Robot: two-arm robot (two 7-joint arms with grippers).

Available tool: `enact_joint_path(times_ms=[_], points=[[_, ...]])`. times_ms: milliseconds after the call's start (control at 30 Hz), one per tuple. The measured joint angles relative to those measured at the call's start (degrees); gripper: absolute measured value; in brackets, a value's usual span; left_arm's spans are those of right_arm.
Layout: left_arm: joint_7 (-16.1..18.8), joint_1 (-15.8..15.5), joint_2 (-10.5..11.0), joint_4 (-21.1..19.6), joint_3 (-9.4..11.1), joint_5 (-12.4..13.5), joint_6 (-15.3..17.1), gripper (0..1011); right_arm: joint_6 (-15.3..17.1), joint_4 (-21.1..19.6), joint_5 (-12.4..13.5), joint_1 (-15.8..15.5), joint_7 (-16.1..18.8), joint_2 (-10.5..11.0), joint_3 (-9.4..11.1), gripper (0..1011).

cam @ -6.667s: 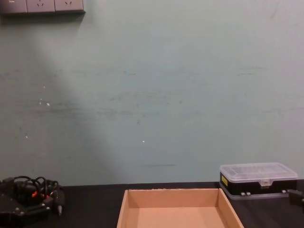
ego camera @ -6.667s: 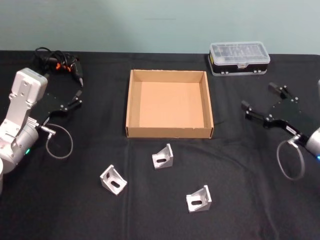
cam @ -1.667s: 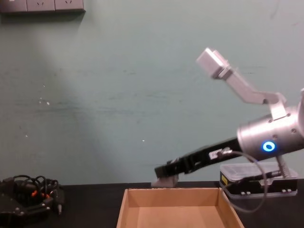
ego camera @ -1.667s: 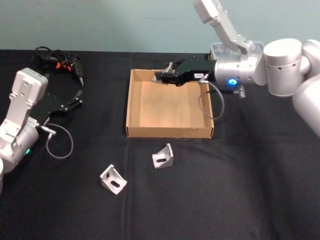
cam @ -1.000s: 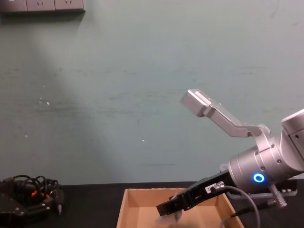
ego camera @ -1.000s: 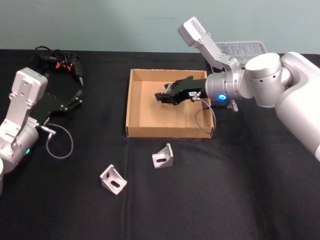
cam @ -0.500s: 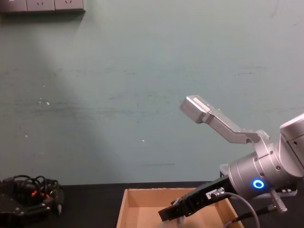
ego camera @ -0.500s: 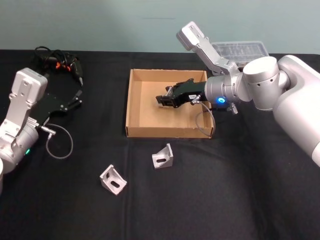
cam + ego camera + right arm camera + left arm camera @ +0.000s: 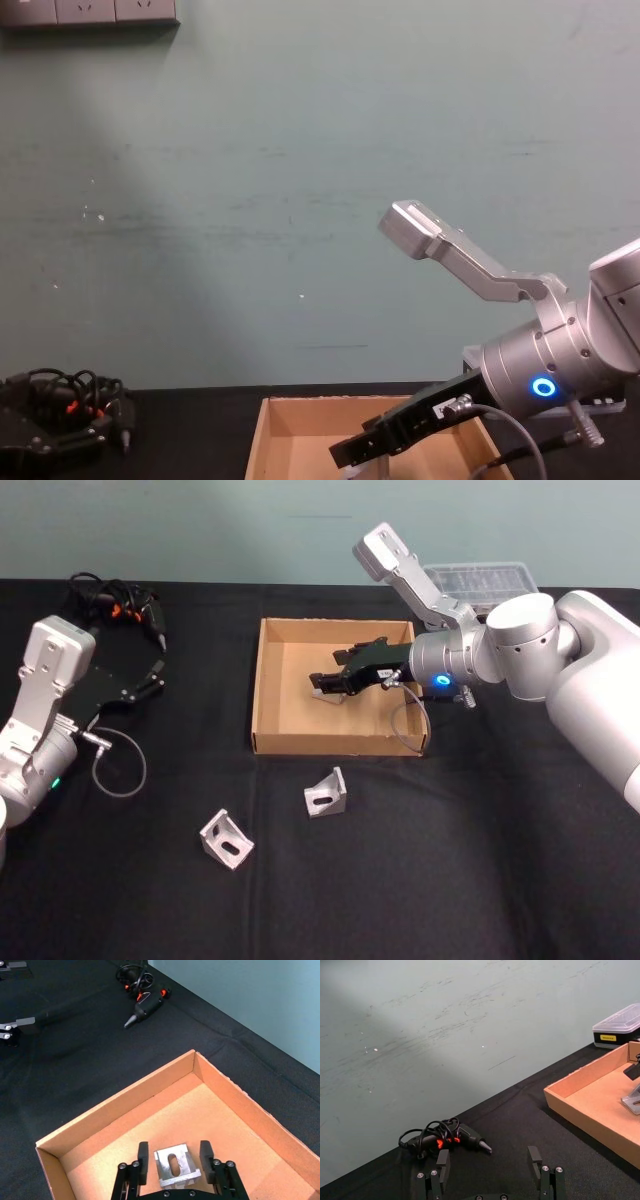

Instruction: Use one hand to pick up the angle iron from the table and place it into the box.

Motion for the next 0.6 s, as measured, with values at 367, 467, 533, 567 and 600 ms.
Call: enact_joint_path(times_ms=[367,467,533,567,600], points=[[0.0,0.0,0.0,0.0,0.0,0.0,0.0,1011,0.0,-0.05,0.08,0.01,0.02,0.04,-0.06,921],[0.0,0.0,0.0,0.0,0.0,0.0,0.0,1011,0.0,-0.06,0.09,0.01,0.03,0.05,-0.06,997],[0.0,0.0,0.0,0.0,0.0,0.0,0.0,1011,0.01,-0.07,0.1,0.01,0.03,0.05,-0.06,1004],[0.0,0.0,0.0,0.0,0.0,0.0,0.0,1011,0.0,-0.06,0.11,0.01,0.04,0.05,-0.06,1004],[0.0,0.0,0.0,0.0,0.0,0.0,0.0,1011,0.01,-0.07,0.11,0.01,0.04,0.05,-0.06,1004]])
